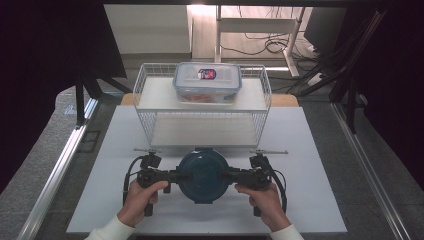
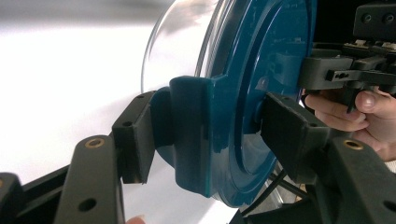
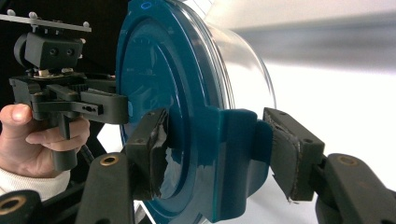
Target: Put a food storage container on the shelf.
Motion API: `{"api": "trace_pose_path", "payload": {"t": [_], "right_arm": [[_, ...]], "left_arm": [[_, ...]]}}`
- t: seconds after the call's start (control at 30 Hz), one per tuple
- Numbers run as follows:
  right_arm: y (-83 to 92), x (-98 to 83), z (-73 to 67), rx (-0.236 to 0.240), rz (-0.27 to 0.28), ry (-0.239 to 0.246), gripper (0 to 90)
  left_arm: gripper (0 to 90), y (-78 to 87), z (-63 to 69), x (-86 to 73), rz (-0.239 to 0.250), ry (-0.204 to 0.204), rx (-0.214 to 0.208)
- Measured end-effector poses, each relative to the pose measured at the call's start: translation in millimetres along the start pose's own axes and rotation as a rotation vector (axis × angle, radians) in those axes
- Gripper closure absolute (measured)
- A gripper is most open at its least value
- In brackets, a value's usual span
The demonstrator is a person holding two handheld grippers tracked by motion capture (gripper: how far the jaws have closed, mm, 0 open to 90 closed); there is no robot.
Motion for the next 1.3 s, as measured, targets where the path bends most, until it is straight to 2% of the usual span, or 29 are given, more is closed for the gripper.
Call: {"api": "trace_pose_path", "payload": {"t": [0.3, 0.63, 0.8, 1.3], "right_arm": [[5.6, 26.2, -14.6, 0.005, 0.026, 0.032, 42.0], [14.2, 56.1, -25.5, 0.000, 0.049, 0.058, 42.0], [18.7, 69.9, -29.8, 0.006, 0.070, 0.071, 42.0], [28.8, 97.2, -44.2, 0.003, 0.097, 0.114, 41.9]], "left_arm": [[37.9, 15.2, 11.8, 24.3, 0.040, -0.031, 0.010], [37.9, 24.9, 23.2, 53.7, 0.053, -0.054, 0.008], [37.9, 30.1, 30.0, 67.5, 0.066, -0.080, 0.016], [37.9, 42.5, 43.1, 90.6, 0.089, -0.107, 0.010]]}}
Point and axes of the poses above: each handheld gripper's, and its own axes: y roughly backward along the jaws, x roughly out of its top, z roughly to its right, the point moved 10 cm from there along -y, roughly forward along the jaws, and after that the axes turned 3 degrees about -x, right-handed, at the moved point
